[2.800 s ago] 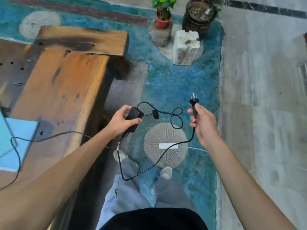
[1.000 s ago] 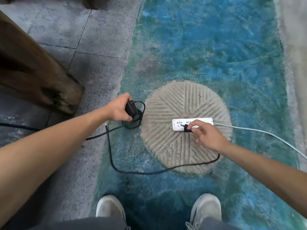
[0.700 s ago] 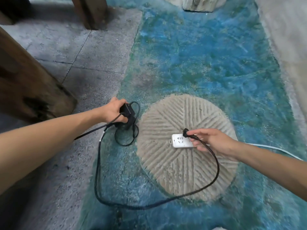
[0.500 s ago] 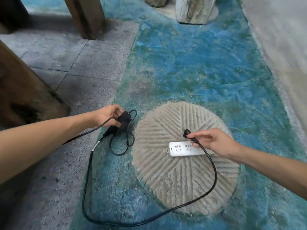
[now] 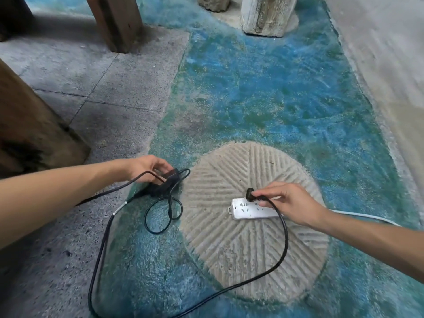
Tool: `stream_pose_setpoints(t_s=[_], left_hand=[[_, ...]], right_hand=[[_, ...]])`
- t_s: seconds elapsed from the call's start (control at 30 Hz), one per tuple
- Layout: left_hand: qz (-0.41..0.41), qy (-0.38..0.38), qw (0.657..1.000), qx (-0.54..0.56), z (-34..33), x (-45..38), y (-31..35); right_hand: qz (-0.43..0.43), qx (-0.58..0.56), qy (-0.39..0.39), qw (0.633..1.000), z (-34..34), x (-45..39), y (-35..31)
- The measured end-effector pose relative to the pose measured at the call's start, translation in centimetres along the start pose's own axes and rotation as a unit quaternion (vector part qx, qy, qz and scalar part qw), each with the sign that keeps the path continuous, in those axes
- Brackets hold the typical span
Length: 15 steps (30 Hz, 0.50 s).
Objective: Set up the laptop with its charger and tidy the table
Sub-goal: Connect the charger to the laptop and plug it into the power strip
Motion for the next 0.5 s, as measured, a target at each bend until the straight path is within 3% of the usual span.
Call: stream_pose_setpoints(t_s=[0.2, 0.33, 0.5], left_hand=[[-0.005, 0.025, 0.997, -0.067, -0.1, -0.1, 1.1], [-0.043, 0.033, 0.988, -0.143, -0.2, 0.3, 1.6], [-0.091, 0.055, 0.981, -0.164, -0.3, 1.2, 1.4]], right_hand=[[0.007, 0.037, -0.013, 0.999, -0.5, -0.6, 0.0], [0.007, 0.086, -0.039, 0.995, -0.4, -1.2, 0.1], [0.035, 0.107, -0.053, 0.992, -0.3, -1.0, -0.1]])
Point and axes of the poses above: each hand's wrist, its own x-axis away from the middle knuckle, its own z-axis out of the back of the hand, y = z × x, the point moved 2 cm from there along -x, towards the middle knuckle, and after that the axes turned 14 degrees about y, right-handed, at the moved point
